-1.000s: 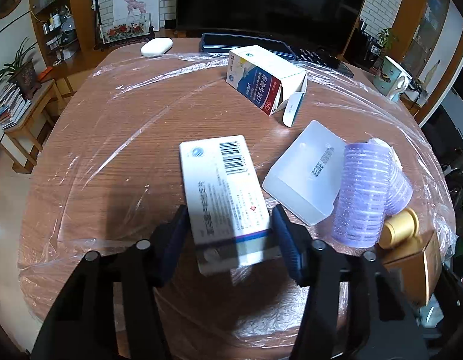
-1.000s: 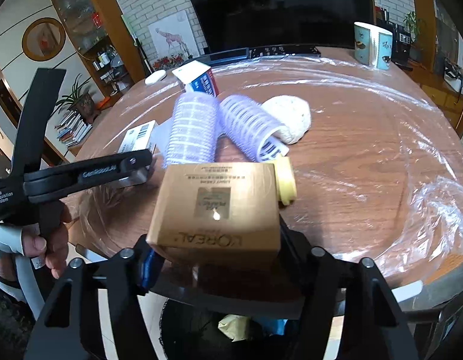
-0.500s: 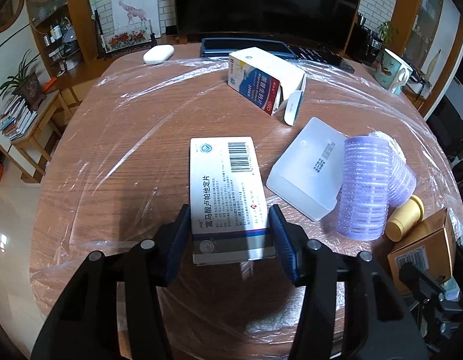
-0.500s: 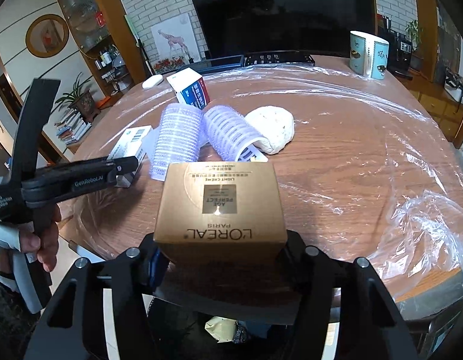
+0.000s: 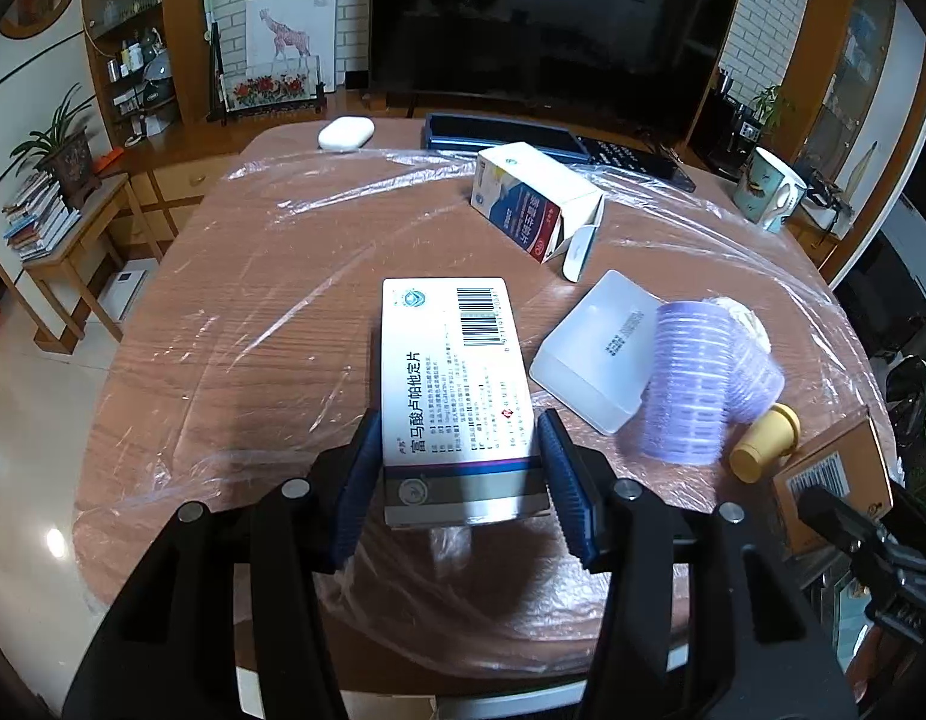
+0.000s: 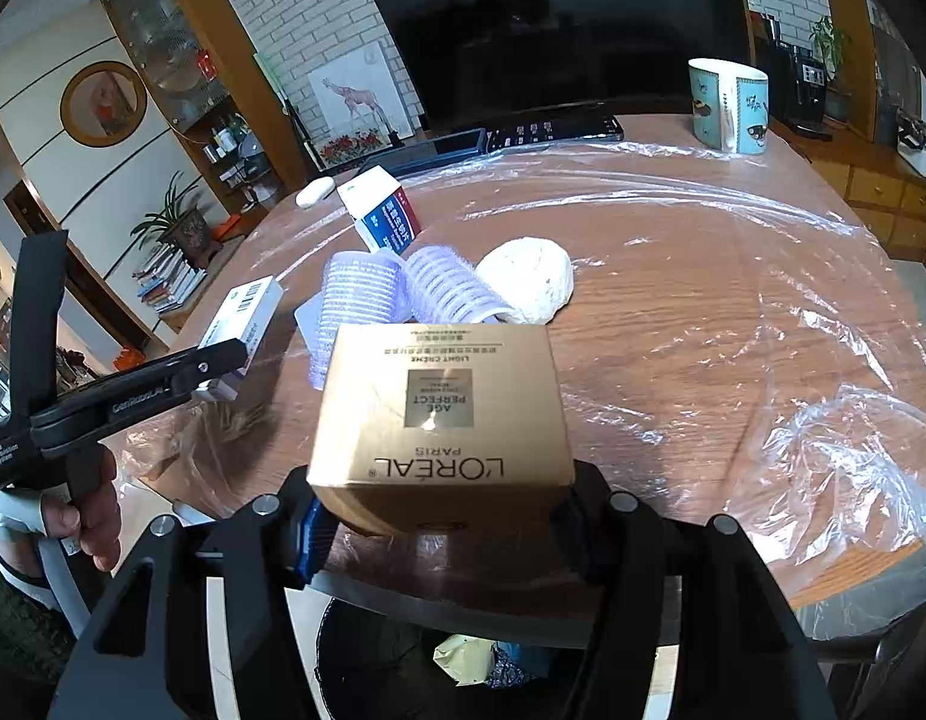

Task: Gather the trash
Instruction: 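Carry both boxes off the table toward the black trash bin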

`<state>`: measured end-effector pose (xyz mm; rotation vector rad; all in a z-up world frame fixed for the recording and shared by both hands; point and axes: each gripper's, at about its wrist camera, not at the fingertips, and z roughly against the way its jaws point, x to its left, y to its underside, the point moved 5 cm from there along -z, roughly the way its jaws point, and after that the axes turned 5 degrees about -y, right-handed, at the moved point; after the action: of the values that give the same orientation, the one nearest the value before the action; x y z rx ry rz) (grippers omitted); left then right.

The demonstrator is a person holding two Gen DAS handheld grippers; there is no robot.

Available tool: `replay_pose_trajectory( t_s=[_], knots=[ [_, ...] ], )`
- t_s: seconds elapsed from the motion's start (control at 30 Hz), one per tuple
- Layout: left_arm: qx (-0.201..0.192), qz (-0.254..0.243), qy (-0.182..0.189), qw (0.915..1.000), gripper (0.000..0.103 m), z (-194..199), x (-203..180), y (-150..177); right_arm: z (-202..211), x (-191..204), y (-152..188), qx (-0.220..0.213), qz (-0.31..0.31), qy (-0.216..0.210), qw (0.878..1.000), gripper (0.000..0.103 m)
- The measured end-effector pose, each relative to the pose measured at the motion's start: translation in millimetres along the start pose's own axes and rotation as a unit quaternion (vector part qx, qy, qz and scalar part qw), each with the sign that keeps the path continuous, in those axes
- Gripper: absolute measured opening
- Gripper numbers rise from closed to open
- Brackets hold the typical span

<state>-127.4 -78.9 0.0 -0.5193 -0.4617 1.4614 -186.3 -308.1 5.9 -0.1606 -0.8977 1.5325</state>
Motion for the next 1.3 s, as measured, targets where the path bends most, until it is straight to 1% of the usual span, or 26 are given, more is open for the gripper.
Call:
replay_pose_trajectory(
  t_s=[0.33, 0.53, 0.87, 1.2, 1.3],
  knots=[
    [-0.009, -0.016, -0.004, 0.9998, 0.053, 21.3, -4.4, 13.0, 10.5, -4.5, 1.3, 0.003, 0.002, -0.005, 1.000, 0.058],
    [-0.012, -0.023, 0.001, 0.9997, 0.053, 31.3, -8.8, 20.9, 14.9, -6.5, 2.1, 0.006, 0.005, -0.007, 1.000, 0.058],
    [-0.029, -0.036, 0.020, 0.9987, 0.053, 55.1, -19.2, 29.5, 27.9, -5.0, 1.7, -0.002, 0.010, -0.012, 1.000, 0.058],
    [-0.029, -0.047, 0.042, 0.9976, 0.053, 70.2, -27.9, 41.6, 37.8, -5.3, 5.3, -0.006, 0.009, -0.015, 1.000, 0.058],
    [-0.028, -0.057, 0.049, 0.9968, 0.053, 74.6, -33.2, 47.1, 39.3, -3.9, 6.8, -0.005, 0.015, -0.013, 1.000, 0.058]
  ],
)
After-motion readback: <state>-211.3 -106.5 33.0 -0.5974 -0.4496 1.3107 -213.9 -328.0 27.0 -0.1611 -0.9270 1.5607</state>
